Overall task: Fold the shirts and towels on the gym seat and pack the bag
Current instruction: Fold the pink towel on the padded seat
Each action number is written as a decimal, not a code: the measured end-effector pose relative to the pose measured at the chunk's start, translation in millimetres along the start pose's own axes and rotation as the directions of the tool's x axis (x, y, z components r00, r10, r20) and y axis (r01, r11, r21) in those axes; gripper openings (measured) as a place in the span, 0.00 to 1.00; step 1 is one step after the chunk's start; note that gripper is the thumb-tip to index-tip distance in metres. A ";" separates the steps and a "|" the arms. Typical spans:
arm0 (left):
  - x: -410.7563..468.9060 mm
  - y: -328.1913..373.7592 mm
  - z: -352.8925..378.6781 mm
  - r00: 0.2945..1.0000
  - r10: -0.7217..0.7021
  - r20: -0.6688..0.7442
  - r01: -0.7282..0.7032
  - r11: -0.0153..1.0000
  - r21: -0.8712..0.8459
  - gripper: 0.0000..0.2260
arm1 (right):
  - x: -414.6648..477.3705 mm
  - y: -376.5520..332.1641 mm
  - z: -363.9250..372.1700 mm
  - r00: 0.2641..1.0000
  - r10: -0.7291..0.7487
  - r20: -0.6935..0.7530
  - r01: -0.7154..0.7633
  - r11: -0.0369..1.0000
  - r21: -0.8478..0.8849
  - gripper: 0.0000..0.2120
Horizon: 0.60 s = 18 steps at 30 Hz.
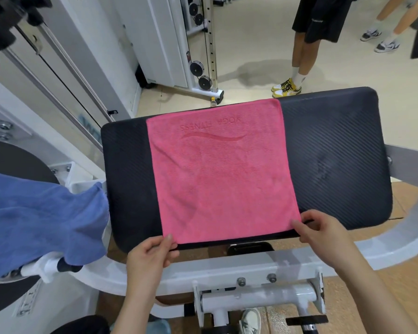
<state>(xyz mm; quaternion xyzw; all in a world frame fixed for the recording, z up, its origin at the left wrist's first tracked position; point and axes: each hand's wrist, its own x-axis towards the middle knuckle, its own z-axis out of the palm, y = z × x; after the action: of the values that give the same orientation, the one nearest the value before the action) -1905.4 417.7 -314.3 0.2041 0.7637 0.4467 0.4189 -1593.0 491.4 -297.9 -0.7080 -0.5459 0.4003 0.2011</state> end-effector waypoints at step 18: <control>9.5 14.7 -32.1 0.934 0.168 0.316 -0.176 0.984 -0.004 0.14 | 3.7 7.3 -8.5 0.965 -0.202 0.171 0.127 0.920 0.370 0.08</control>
<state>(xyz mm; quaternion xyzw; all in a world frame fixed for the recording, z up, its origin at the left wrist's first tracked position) -1938.1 415.4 -298.1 0.3439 0.6716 0.4342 0.4922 -1581.6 493.8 -299.3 -0.5663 -0.5401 0.5448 0.3013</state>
